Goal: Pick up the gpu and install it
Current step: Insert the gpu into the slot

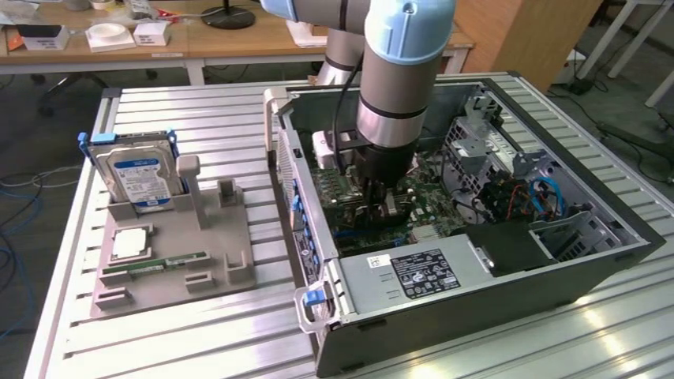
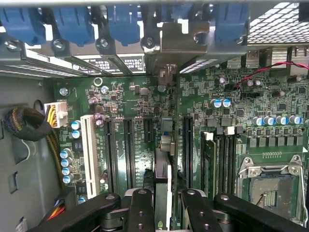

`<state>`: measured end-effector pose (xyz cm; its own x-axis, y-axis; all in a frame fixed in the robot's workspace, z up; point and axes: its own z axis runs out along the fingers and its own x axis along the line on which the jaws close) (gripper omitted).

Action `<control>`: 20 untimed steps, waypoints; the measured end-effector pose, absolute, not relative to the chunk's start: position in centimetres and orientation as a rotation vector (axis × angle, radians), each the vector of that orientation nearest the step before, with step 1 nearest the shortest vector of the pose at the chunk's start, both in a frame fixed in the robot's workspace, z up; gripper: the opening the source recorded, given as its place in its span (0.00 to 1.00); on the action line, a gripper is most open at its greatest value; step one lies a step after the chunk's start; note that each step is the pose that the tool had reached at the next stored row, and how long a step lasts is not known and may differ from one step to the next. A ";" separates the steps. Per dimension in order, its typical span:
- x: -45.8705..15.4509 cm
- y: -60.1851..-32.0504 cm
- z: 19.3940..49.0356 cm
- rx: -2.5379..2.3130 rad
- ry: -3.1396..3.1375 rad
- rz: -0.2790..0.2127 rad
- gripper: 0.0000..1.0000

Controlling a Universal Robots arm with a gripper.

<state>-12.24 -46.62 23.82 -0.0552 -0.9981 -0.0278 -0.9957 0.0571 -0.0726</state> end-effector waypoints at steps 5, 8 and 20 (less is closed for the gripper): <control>-12.2 -46.6 23.8 -2.109 2.232 -0.052 0.27; -12.3 -46.6 23.8 -2.109 2.232 -0.052 0.27; -12.4 -45.8 23.9 -2.115 2.224 -0.054 0.27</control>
<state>-12.42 -45.80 23.86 -0.0490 -0.9984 -0.0280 -0.9959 0.0510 -0.0752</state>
